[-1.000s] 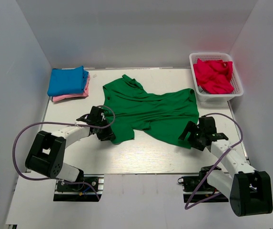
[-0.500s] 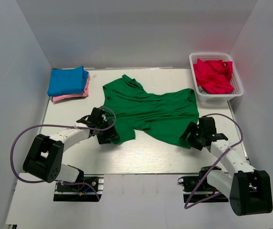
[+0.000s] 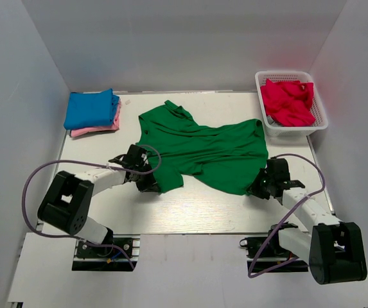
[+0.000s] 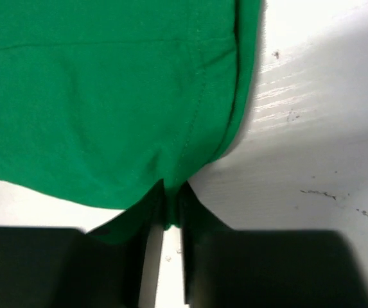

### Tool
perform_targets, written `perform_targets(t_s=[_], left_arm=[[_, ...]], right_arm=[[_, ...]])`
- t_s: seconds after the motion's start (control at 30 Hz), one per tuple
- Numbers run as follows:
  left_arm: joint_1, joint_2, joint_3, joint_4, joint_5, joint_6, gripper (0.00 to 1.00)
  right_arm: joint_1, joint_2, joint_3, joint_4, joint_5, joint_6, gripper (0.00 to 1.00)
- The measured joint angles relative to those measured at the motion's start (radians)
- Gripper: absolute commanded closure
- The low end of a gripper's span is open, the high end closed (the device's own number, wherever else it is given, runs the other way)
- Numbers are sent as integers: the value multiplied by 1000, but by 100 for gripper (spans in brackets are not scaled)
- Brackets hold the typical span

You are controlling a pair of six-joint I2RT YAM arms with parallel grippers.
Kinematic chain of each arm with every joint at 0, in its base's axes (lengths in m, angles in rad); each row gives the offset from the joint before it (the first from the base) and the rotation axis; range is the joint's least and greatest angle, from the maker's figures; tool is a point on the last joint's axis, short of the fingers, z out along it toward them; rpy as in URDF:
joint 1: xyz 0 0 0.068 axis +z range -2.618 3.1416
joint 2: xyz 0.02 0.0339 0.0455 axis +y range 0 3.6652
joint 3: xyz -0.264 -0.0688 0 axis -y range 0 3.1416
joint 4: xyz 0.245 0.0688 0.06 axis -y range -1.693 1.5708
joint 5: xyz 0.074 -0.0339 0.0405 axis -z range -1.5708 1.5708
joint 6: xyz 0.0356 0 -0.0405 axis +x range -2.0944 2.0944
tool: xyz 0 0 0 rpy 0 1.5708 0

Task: Fold and stack the t-shirts
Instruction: Flatten out the tshirt

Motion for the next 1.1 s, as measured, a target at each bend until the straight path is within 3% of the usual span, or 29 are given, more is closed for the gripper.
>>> perform_targets(t_s=[0.07,0.1,0.23,0.37,0.63,0.83,1.1], left_arm=[[-3,21,19,10,20,4,100],[-5,23,23,8,22,6,100],[-14,-27,24,-22,-25,20,100],[-17,-198,96,-94,-101,36,100],[-18,-401,491,-132,-253,72,100],[-18,-452,723,-210,-381,102,100],[-15,-456,1073,-304,-416,189,100]], right_arm=[[-1,0,-2,2,3,-5,91],[-1,-1,-1,0,0,-13,99],[-1,-21,21,-24,-10,-55,100],[-1,-90,139,-67,-13,-89,100],[-1,-230,463,-119,59,-121,100],[-1,-253,724,-177,147,-146,100],[-1,-252,1030,-267,173,-208,100]])
